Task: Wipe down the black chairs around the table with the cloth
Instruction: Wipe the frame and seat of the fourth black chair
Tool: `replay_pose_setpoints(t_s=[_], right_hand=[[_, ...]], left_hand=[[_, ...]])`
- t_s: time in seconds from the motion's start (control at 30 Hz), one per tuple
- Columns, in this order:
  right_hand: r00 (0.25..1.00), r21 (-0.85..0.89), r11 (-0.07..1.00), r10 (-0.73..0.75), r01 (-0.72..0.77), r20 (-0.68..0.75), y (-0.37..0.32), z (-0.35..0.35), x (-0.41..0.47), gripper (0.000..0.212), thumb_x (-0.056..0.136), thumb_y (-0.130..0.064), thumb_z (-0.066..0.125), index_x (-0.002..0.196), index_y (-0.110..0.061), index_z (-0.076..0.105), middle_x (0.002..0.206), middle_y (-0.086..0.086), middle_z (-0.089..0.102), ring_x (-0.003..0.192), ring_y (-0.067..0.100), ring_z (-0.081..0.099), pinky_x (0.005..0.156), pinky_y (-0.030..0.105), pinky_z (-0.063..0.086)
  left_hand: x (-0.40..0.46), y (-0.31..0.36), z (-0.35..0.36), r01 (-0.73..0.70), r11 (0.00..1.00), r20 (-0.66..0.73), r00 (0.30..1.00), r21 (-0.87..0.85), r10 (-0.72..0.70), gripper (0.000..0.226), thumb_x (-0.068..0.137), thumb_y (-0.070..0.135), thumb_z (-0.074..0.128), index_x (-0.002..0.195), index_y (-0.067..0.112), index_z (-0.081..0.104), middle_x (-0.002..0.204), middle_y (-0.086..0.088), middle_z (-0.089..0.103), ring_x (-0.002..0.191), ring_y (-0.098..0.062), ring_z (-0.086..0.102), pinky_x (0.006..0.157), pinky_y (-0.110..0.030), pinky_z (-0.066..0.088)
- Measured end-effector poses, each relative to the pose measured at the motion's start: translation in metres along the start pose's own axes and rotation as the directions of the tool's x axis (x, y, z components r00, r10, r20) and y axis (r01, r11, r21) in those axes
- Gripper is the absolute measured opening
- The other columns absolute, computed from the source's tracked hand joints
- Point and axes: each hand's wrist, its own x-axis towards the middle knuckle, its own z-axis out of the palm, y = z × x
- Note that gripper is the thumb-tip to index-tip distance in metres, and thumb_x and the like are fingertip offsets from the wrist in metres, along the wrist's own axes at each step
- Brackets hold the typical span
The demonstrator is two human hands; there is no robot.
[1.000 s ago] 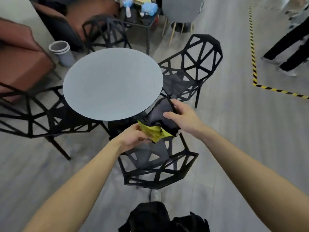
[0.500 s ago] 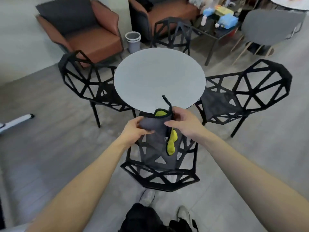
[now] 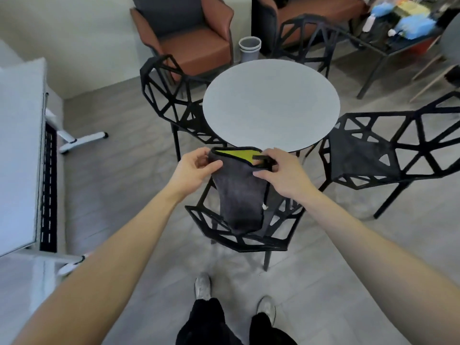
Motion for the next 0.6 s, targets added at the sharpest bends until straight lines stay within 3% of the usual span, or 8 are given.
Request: replay_pose_setpoints(t_s=[0.07,0.13,0.23,0.3,0.4,0.43,0.5,0.6], right_hand=[[1.000,-0.038,0.999,0.003,-0.004,-0.018,-0.003,-0.002,0.004,0.024,0.090,-0.024,0.085,0.107,-0.026,0.068,0.108,-0.008,0.070,0.102,0.017,0.067,0.094,0.037,0.057],[1.000,-0.046,0.999,0.004,-0.003,0.007,-0.012,-0.003,0.008,0.031,0.087,-0.027,0.087,0.113,-0.027,0.069,0.105,-0.011,0.070,0.098,0.018,0.068,0.090,0.035,0.056],[1.000,-0.025,1.000,-0.008,0.009,0.026,-0.022,0.004,0.015,0.024,0.084,-0.025,0.088,0.095,-0.031,0.067,0.100,-0.012,0.072,0.093,0.013,0.067,0.087,0.036,0.056],[1.000,0.041,0.999,0.001,0.000,-0.018,-0.027,0.013,0.019,0.034,0.085,-0.021,0.088,0.109,-0.031,0.065,0.100,-0.009,0.068,0.090,0.012,0.063,0.083,0.030,0.051],[0.997,-0.046,0.998,0.041,-0.038,0.059,-0.037,0.026,0.024,0.070,0.091,-0.023,0.084,0.150,-0.038,0.050,0.130,-0.008,0.060,0.106,0.010,0.058,0.094,0.024,0.041],[0.993,-0.117,0.992,0.062,-0.050,0.100,-0.040,0.030,0.025,0.068,0.093,-0.024,0.081,0.153,-0.034,0.051,0.137,-0.007,0.059,0.113,0.011,0.058,0.096,0.024,0.039],[0.989,-0.210,0.977,0.064,-0.034,0.136,-0.047,0.037,0.021,0.042,0.097,-0.024,0.076,0.138,-0.028,0.068,0.131,-0.007,0.068,0.119,0.014,0.060,0.095,0.024,0.038],[0.995,-0.245,0.969,0.004,0.021,0.102,-0.059,0.051,0.005,0.017,0.096,-0.027,0.077,0.113,-0.028,0.076,0.106,-0.015,0.070,0.103,0.011,0.062,0.085,0.026,0.040]], left_hand=[[-0.004,0.004,-0.007,-0.042,0.998,-0.004,0.999,0.052,0.042,0.019,0.105,0.011,0.070,0.124,0.009,0.073,0.115,-0.005,0.081,0.115,-0.023,0.075,0.107,-0.039,0.057],[-0.004,0.006,-0.017,-0.061,0.991,0.014,0.998,0.120,0.060,0.022,0.107,0.015,0.066,0.130,0.016,0.067,0.102,0.003,0.081,0.101,-0.011,0.075,0.096,-0.032,0.058],[0.004,0.012,-0.033,-0.088,0.962,0.024,0.996,0.259,0.084,0.010,0.110,0.023,0.062,0.119,0.028,0.063,0.085,-0.006,0.075,0.081,-0.009,0.065,0.083,-0.031,0.052],[0.007,0.015,-0.046,-0.117,0.949,0.025,0.993,0.293,0.114,0.010,0.110,0.024,0.061,0.112,0.033,0.064,0.095,0.001,0.076,0.091,-0.010,0.069,0.088,-0.030,0.052],[0.003,0.014,-0.061,-0.145,0.933,0.044,0.989,0.330,0.139,0.012,0.111,0.024,0.059,0.113,0.033,0.067,0.105,0.008,0.076,0.101,-0.009,0.071,0.093,-0.027,0.053],[-0.001,0.013,-0.065,-0.158,0.924,0.058,0.987,0.349,0.147,0.013,0.111,0.024,0.059,0.112,0.035,0.066,0.103,0.010,0.075,0.097,-0.006,0.069,0.091,-0.025,0.051],[-0.011,0.009,-0.072,-0.177,0.903,0.085,0.984,0.390,0.156,0.014,0.111,0.025,0.058,0.110,0.037,0.064,0.098,0.008,0.072,0.092,-0.008,0.068,0.087,-0.026,0.052],[-0.025,0.000,-0.086,-0.152,0.892,0.088,0.988,0.425,0.127,0.008,0.112,0.028,0.056,0.110,0.028,0.063,0.098,0.000,0.073,0.096,-0.022,0.069,0.092,-0.044,0.057]])
